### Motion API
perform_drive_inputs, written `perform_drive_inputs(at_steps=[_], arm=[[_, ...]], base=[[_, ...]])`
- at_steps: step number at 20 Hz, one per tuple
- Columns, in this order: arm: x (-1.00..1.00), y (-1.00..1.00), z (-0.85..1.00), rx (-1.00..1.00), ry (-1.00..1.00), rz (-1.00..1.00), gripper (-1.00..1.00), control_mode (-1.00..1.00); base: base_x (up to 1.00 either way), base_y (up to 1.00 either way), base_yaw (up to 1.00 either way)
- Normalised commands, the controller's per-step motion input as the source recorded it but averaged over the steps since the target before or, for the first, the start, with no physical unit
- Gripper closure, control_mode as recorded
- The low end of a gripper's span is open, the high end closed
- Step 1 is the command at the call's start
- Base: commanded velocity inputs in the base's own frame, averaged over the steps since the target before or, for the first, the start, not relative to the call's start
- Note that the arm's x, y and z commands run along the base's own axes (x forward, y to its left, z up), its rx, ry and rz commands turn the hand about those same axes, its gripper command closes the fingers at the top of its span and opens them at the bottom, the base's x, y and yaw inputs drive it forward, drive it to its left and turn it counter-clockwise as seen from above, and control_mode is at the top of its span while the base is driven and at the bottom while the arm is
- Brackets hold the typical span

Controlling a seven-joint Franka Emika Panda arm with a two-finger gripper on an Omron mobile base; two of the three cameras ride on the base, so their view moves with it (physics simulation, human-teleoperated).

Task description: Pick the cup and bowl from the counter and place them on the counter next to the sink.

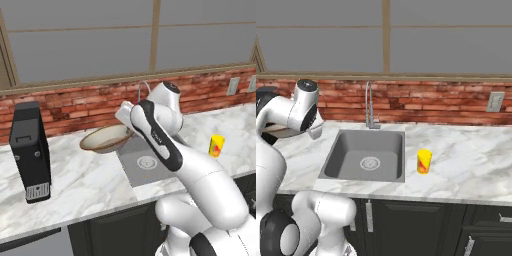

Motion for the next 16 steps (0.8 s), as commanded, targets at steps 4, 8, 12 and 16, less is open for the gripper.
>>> perform_drive_inputs(at_steps=[4,8,12,16], arm=[[0.00,-0.03,-0.27,0.00,-0.06,0.00,1.00,-1.00],[0.00,0.00,-0.60,0.00,-0.11,0.00,1.00,-1.00],[0.04,0.00,-0.50,-0.01,-0.16,0.00,1.00,-1.00],[0.15,0.00,-0.21,-0.01,-0.28,0.00,1.00,-1.00]], base=[[0.00,0.00,0.00],[0.00,0.00,0.00],[0.00,0.00,0.00],[0.00,0.00,0.00]])
